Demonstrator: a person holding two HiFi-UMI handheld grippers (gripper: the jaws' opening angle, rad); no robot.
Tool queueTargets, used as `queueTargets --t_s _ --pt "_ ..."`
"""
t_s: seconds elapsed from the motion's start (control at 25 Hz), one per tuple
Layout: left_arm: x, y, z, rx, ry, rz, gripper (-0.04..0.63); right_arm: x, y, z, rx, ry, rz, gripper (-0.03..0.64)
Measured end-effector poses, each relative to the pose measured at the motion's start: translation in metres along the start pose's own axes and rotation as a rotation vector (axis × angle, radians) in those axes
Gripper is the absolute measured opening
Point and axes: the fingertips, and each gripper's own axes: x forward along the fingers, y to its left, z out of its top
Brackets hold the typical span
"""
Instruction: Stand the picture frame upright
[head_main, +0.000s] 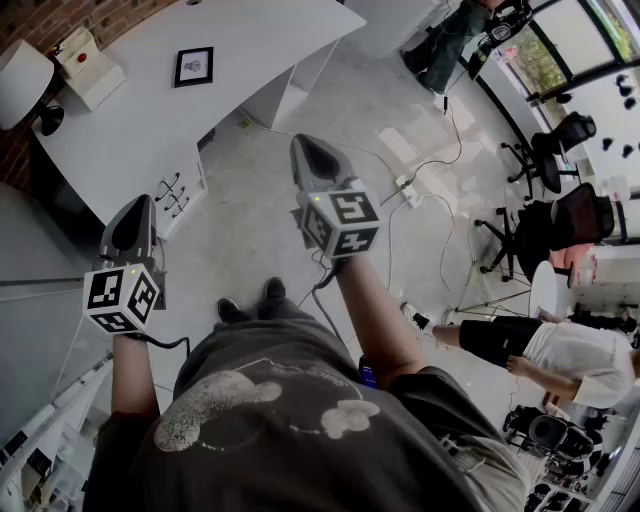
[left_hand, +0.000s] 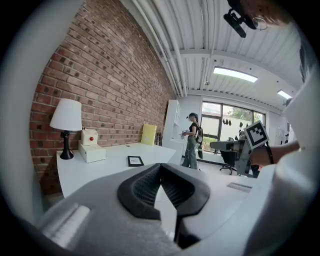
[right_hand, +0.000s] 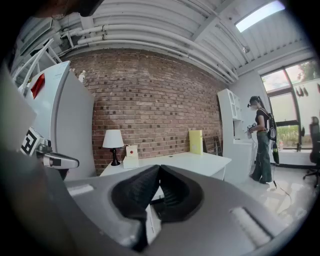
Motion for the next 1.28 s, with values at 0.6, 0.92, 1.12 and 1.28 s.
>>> queueTargets --t_s 0.6,0.92,1.12,1.28 --pt "-0.001 -0.004 -0.004 0.002 -0.005 0.003 0.009 -0.006 0.007 -0.008 -0.014 0.005 0.008 0.005" --pt "-0.019 0.007 -0.020 -0.013 0.010 0.021 0.009 -0.005 0.023 -0.018 0.037 0.003 0.015 0.005" --pt "-0.025 0.019 -0.020 -0.005 0.006 0.028 0.009 -0.005 0.033 -0.015 0.061 -0.031 0.016 0.018" --pt "-0.034 0.025 -0.017 -0.018 -0.019 0.046 0.010 -0.004 0.045 -0.015 0.068 -0.038 0.062 0.190"
